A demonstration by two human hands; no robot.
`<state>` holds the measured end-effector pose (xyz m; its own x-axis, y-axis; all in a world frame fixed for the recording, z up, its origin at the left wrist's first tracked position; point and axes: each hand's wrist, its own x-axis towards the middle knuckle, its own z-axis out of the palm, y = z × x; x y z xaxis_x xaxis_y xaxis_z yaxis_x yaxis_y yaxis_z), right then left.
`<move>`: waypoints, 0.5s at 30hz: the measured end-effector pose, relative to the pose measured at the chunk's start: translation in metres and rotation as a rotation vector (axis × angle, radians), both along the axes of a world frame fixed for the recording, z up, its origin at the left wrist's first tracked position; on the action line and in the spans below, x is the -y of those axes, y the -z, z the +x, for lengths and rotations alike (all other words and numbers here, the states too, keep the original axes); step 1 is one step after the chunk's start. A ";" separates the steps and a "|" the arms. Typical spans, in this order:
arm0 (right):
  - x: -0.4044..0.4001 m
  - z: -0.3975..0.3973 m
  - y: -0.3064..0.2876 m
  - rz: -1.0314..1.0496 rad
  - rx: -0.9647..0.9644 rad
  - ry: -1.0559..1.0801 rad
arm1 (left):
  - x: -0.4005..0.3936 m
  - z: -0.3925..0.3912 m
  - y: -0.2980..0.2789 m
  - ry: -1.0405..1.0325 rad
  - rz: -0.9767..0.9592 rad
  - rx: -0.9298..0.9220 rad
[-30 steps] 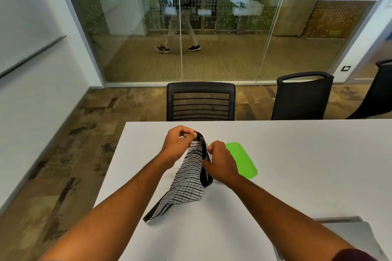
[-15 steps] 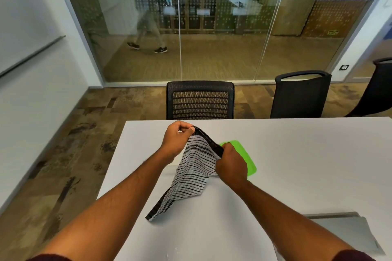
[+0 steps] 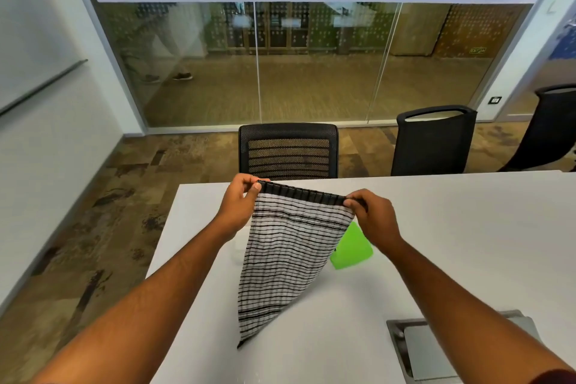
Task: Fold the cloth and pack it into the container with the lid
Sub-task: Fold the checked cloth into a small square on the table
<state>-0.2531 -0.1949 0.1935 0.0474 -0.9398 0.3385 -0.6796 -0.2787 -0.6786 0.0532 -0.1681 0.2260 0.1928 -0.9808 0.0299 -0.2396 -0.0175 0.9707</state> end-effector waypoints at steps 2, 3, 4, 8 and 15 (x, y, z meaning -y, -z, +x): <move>0.005 -0.005 -0.016 -0.002 0.093 -0.036 | 0.000 0.001 -0.003 -0.001 -0.013 -0.022; 0.007 -0.006 -0.023 0.001 0.138 -0.046 | 0.000 0.001 -0.005 -0.001 -0.029 -0.027; 0.010 -0.007 -0.029 0.010 0.181 -0.053 | 0.000 0.001 -0.007 -0.005 -0.053 -0.025; 0.014 -0.003 -0.048 0.054 0.357 -0.110 | 0.000 0.000 -0.018 -0.001 -0.132 -0.051; 0.013 0.009 -0.077 0.013 0.573 -0.135 | -0.001 0.009 -0.036 0.047 -0.162 -0.112</move>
